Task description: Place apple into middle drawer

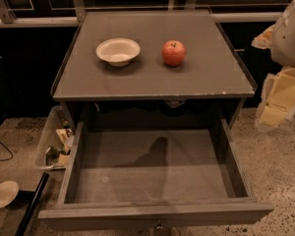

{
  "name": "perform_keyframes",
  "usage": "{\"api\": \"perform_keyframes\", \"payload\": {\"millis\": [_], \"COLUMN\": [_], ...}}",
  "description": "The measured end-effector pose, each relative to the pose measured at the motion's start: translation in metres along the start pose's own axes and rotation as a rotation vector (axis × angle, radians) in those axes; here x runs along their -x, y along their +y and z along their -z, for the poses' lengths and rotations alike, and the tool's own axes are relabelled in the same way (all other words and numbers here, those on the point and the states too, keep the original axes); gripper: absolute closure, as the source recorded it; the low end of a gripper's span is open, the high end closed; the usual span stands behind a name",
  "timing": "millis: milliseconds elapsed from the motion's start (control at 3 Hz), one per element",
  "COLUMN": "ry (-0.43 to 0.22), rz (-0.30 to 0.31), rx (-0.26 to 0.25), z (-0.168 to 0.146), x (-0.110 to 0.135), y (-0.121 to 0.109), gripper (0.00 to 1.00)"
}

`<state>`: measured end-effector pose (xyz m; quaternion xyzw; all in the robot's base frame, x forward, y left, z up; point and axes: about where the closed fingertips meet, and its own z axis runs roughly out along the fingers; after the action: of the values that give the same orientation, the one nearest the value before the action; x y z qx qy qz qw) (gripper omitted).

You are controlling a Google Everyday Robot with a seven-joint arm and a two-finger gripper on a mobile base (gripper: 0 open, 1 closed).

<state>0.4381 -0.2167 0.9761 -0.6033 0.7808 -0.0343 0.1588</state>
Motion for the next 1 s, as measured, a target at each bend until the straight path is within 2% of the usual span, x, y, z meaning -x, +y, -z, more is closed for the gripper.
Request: {"api": "perform_keyframes", "payload": {"millis": [333, 667, 1000], "ry": [-0.007, -0.061, -0.145], "rz": [0.001, 0.041, 0.096], "rx": [-0.006, -0.037, -0.079], "z": [-0.002, -0.01, -0.017], "x": [0.007, 0.031, 0.055], "y": [-0.003, -0.023, -0.051], "gripper": [0.0, 0.0, 0.0]}}
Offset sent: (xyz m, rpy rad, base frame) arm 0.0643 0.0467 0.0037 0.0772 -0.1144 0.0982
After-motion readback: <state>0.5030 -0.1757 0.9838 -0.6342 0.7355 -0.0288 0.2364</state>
